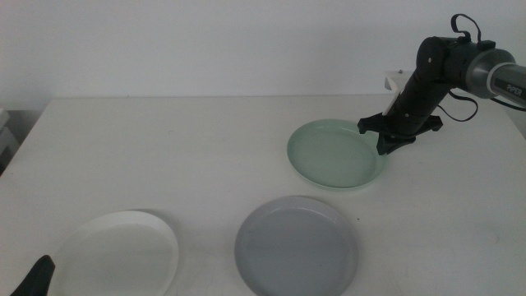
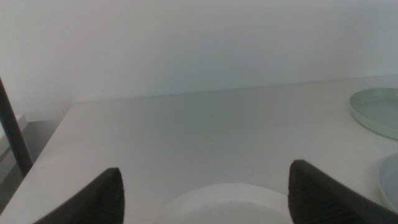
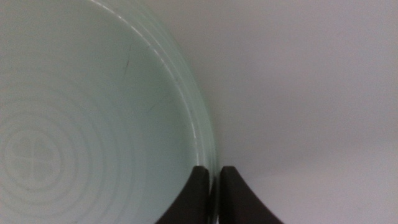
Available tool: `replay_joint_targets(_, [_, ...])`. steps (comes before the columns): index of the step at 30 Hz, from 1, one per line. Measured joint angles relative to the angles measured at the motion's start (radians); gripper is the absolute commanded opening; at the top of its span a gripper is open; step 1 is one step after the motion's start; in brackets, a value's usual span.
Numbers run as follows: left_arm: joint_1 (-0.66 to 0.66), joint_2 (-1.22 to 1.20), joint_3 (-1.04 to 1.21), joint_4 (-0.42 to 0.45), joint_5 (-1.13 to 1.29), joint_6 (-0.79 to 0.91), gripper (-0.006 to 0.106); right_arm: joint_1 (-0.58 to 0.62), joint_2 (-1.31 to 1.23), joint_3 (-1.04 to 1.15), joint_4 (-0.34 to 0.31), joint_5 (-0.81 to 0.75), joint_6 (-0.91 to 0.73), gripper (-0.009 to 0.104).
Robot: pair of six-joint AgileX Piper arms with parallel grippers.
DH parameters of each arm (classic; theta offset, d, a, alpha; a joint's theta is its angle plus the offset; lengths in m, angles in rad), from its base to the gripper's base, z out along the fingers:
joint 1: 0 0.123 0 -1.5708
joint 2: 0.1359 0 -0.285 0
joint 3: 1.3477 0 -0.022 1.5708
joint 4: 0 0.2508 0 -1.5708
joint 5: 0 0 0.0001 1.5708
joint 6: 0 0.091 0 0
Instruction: Stack the three bowls on top of each other.
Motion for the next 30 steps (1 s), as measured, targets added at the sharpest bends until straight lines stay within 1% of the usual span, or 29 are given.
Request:
replay_joint_targets(4, [0.000, 0.000, 0.000, 0.000, 0.000, 0.000, 0.088, 0.000, -0.030, 0.000, 0.005, -0.020, 0.005, -0.001])
replay_joint_targets(9, [0.000, 0.000, 0.000, 0.000, 0.000, 0.000, 0.088, 0.015, -0.185, 0.052, 0.007, -0.067, 0.019, -0.001])
replay_joint_targets(12, [0.000, 0.000, 0.000, 0.000, 0.000, 0.000, 0.088, 0.062, -0.312, 0.172, 0.017, -0.132, 0.019, -0.001])
replay_joint_targets(19, [0.000, 0.000, 0.000, 0.000, 0.000, 0.000, 0.088, 0.186, -0.538, 0.503, 0.086, -0.238, 0.019, -0.001])
replay_joint_targets(25, [0.000, 0.000, 0.000, 0.000, 0.000, 0.000, 0.088, 0.269, -0.609, 0.734, 0.133, -0.349, 0.019, -0.001])
replay_joint_targets(30, [0.000, 0.000, 0.000, 0.000, 0.000, 0.000, 0.088, 0.287, -0.607, 0.854, 0.166, -0.448, 0.019, -0.001])
